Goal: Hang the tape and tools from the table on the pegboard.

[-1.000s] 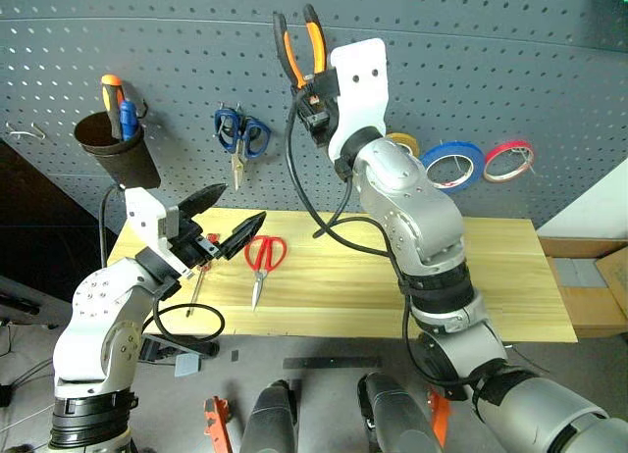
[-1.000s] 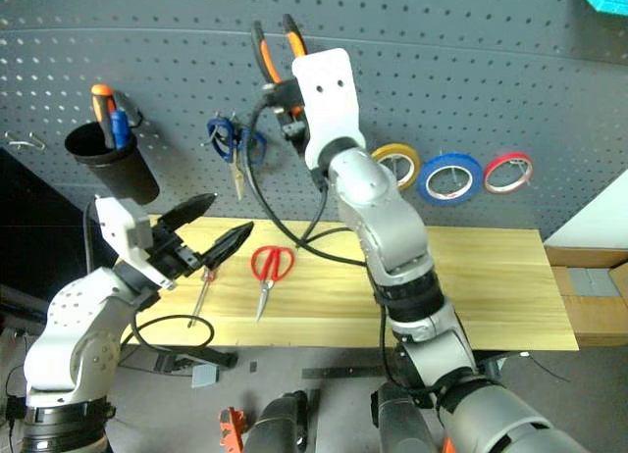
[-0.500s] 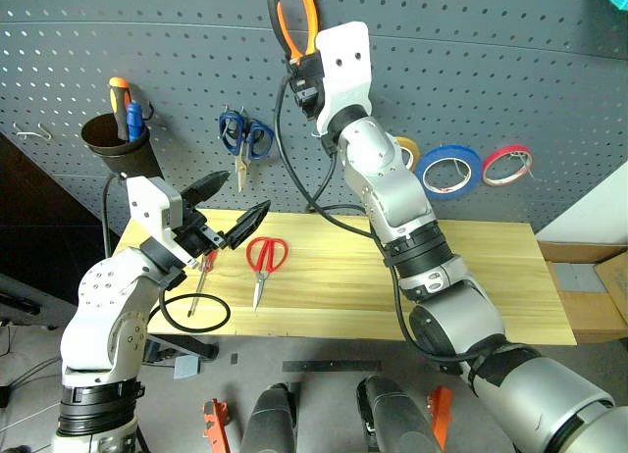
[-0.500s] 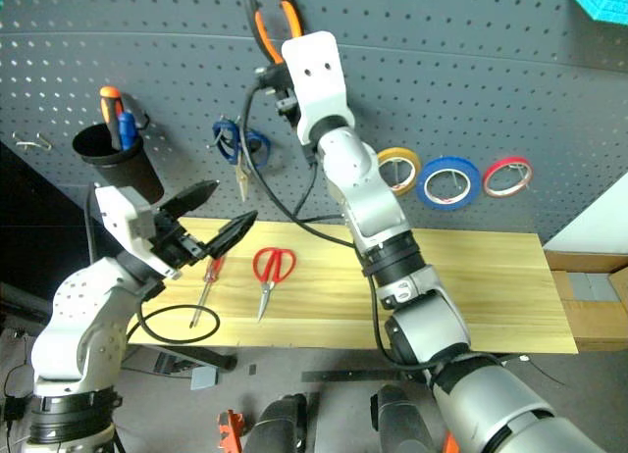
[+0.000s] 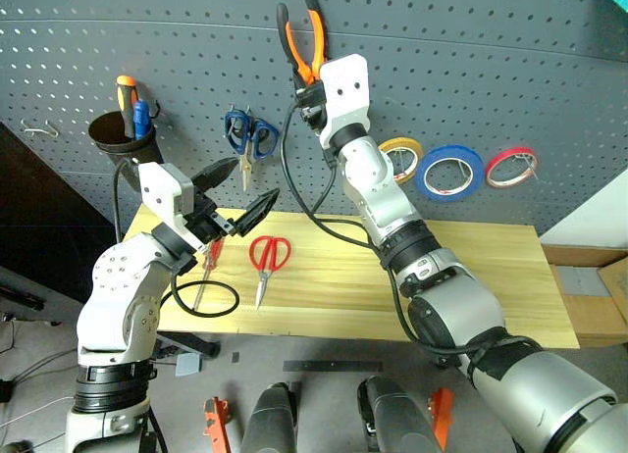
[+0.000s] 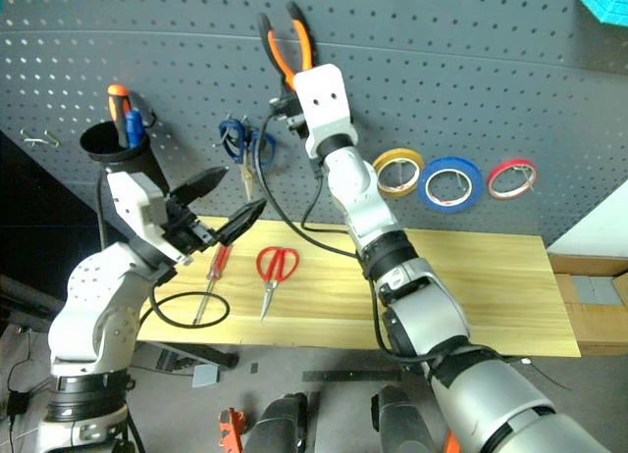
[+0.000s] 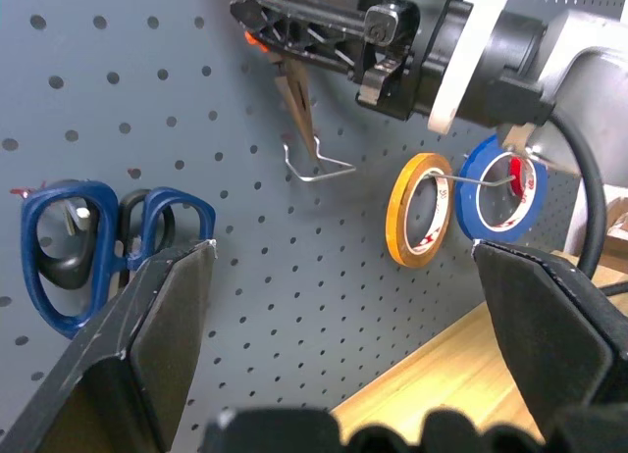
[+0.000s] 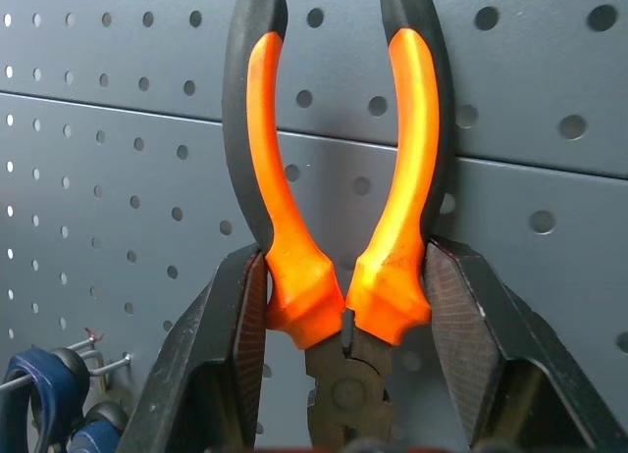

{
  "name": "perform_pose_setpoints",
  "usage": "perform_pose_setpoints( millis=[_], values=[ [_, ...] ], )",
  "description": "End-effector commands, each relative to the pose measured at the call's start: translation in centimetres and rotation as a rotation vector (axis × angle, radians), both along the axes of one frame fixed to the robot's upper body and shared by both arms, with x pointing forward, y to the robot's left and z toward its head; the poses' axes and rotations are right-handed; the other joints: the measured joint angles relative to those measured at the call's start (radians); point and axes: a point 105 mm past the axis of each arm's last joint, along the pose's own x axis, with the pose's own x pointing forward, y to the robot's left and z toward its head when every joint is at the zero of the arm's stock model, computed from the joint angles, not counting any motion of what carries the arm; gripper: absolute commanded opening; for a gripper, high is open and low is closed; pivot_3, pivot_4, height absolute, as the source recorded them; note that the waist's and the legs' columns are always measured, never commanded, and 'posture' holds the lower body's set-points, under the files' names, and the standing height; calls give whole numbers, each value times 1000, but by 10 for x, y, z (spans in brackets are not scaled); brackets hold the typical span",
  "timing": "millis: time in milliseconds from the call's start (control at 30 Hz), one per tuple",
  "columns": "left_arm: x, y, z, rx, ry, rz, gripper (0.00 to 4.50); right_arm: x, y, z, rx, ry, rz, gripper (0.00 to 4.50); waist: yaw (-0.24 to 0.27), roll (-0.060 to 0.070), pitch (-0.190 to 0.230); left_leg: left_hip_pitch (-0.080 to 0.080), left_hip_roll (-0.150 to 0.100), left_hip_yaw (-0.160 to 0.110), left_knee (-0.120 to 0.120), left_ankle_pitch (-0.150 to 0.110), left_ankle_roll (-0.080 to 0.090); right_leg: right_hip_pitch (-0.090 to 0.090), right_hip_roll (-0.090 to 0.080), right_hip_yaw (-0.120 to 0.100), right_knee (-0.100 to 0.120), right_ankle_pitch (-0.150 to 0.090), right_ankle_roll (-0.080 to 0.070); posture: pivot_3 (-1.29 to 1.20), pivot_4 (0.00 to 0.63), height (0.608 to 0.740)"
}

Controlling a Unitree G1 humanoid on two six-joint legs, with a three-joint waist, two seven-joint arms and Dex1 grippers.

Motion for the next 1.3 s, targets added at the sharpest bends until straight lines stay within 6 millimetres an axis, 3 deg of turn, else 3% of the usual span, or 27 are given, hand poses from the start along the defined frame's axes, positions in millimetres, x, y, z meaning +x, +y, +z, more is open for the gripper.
perform_pose_setpoints(
  millis=[33,533,800,1000,1267,1300],
  values=[
    [-2,-3,9,1,-50,-8,4500,-4,-1,15,13,-77,-4,1849,2,0,0,0,0,0,0,0,0,0,0,0,0,0,0,64,135,740],
    [-1,-4,8,10,-46,-10,4500,17,-38,-25,-39,-7,-195,1849,24,0,-1,0,0,-1,0,2,-2,0,0,-1,2,0,0,60,139,740],
    [0,-4,8,12,-42,-13,4500,27,-49,-50,-63,94,-272,1847,26,0,-7,3,0,-2,1,6,-2,1,1,-2,6,2,-4,60,141,740],
    [0,-6,7,12,-39,-14,4500,30,-51,-58,-76,139,-292,1847,26,1,-10,5,0,-3,1,8,-2,2,2,-2,7,4,-7,57,142,740],
    [1,-8,4,6,-33,-15,4500,32,-51,-58,-78,164,-302,4481,26,1,-12,5,0,-3,1,10,-1,3,2,-2,7,5,-8,44,141,740],
    [1,-8,4,5,-32,-15,4500,32,-50,-57,-75,165,-300,4481,26,1,-12,6,0,-3,1,11,-1,4,2,-3,7,5,-8,42,141,740]
  ],
)
